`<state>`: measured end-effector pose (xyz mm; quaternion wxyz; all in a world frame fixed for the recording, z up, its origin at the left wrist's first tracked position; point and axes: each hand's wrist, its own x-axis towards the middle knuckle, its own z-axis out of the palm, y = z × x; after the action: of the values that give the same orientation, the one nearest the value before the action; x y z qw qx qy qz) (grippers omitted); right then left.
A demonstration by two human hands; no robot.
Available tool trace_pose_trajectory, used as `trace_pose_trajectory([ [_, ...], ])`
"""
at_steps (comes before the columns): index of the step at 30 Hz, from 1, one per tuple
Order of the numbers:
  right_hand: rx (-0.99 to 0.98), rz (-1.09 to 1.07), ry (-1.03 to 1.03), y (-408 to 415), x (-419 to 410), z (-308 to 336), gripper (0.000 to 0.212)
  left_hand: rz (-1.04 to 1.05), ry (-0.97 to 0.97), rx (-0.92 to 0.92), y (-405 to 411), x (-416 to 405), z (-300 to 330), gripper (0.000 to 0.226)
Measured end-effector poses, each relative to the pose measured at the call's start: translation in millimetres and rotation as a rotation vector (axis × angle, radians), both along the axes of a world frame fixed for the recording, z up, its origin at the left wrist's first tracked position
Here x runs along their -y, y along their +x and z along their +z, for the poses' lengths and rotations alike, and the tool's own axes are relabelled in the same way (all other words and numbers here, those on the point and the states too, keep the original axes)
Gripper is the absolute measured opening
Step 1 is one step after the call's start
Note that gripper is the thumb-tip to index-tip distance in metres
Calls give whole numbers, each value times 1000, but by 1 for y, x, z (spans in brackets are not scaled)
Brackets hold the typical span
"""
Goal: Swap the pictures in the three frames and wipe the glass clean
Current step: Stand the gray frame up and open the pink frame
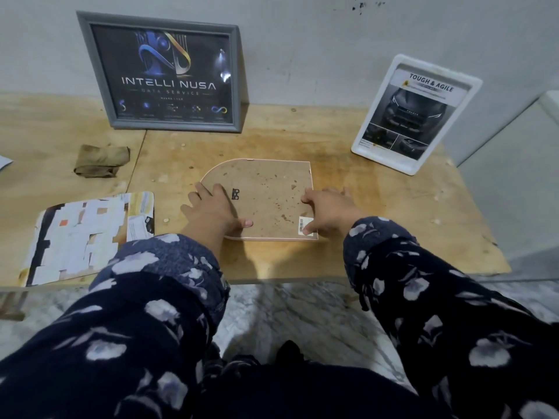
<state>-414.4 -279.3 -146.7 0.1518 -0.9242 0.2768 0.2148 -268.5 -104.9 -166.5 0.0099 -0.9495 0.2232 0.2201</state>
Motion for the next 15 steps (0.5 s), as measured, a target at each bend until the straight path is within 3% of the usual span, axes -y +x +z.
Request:
trace_pose_trajectory([
  [3, 23, 48, -67, 4, -6, 2, 78, -99, 23, 17, 4, 2, -2, 114],
  [7, 16, 153, -183, 14, -7, 3, 98, -362, 102, -4, 13, 11, 5, 116],
  [9, -32, 214, -214, 21, -3, 5, 95, -436, 145, -22, 17, 18, 9, 116],
  [15, -113, 236, -86, 35, 7, 10, 100, -455, 207, -34, 26, 34, 17, 127],
])
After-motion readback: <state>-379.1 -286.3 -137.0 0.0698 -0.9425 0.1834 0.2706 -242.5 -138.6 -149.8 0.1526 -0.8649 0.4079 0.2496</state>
